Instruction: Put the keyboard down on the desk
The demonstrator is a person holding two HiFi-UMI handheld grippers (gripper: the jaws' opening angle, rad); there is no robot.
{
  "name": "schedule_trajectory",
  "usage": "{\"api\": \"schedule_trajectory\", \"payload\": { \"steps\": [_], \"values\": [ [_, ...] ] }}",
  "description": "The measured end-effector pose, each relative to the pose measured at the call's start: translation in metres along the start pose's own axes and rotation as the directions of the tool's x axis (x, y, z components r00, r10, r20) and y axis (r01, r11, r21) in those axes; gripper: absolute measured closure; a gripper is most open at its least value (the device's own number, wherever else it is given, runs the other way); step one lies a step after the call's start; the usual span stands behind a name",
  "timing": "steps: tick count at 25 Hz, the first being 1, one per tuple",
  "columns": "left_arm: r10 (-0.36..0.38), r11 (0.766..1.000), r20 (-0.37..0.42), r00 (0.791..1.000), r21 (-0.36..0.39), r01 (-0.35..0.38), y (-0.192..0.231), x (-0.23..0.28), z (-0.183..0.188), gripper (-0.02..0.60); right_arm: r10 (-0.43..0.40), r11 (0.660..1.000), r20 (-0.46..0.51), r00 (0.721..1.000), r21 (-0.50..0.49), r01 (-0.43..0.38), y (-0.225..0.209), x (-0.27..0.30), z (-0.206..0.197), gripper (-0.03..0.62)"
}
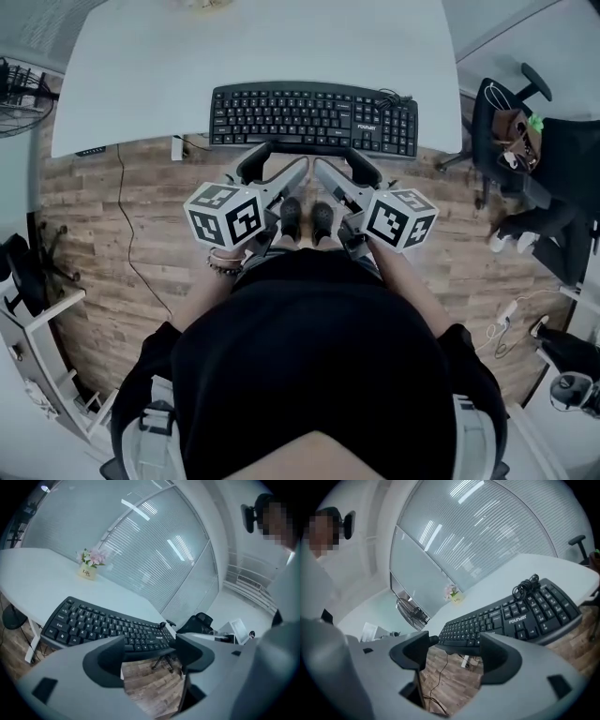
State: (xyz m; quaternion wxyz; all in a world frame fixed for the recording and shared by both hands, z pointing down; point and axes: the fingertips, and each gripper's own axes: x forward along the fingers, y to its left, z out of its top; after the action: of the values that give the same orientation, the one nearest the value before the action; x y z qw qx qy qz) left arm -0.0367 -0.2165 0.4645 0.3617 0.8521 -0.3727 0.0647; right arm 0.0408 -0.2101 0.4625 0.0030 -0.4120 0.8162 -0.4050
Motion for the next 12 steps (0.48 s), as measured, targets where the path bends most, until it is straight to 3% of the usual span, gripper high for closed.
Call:
{"api": "schedule_trajectory", "payload": {
  "steps": [12],
  "values": [
    [0.002,0.985,0.120,0.993,0.168,-0.022,-0.024,-0.003,0.062,0.243,0.040,0.992,0.139,0.989,-0.125,-0.023,0.024,-0.010,0.060,0.270]
  ]
}}
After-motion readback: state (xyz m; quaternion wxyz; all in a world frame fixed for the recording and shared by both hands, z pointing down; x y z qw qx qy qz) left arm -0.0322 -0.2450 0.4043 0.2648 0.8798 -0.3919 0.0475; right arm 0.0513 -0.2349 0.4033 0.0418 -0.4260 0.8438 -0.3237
